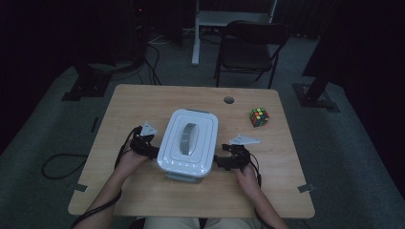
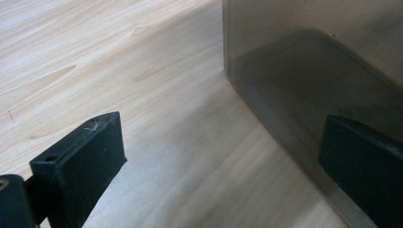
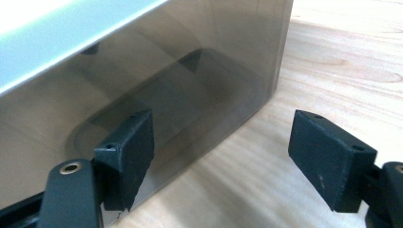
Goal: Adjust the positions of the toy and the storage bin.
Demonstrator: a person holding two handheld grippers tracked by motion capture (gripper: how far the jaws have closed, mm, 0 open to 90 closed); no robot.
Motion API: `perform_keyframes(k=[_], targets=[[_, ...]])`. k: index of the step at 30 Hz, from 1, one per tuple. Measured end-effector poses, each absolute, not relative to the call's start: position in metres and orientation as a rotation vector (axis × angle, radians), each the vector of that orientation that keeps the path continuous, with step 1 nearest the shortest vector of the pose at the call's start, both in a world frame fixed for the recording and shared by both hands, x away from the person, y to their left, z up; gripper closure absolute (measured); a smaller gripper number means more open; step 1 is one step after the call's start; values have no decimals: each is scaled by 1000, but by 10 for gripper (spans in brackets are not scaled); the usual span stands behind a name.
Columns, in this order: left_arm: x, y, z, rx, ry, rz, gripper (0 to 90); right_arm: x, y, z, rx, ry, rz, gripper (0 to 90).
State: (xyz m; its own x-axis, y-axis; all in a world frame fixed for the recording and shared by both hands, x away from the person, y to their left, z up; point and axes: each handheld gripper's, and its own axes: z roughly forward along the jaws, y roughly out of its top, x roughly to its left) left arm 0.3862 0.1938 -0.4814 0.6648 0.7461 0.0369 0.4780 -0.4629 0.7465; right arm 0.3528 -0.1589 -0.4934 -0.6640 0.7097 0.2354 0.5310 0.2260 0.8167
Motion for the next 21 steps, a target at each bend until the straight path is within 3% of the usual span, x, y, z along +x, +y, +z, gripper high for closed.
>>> perform_keyframes(k=[21], targets=[[360,191,-485,2133,904,422,25,299,-165,-495,1149,2323,1477,208]])
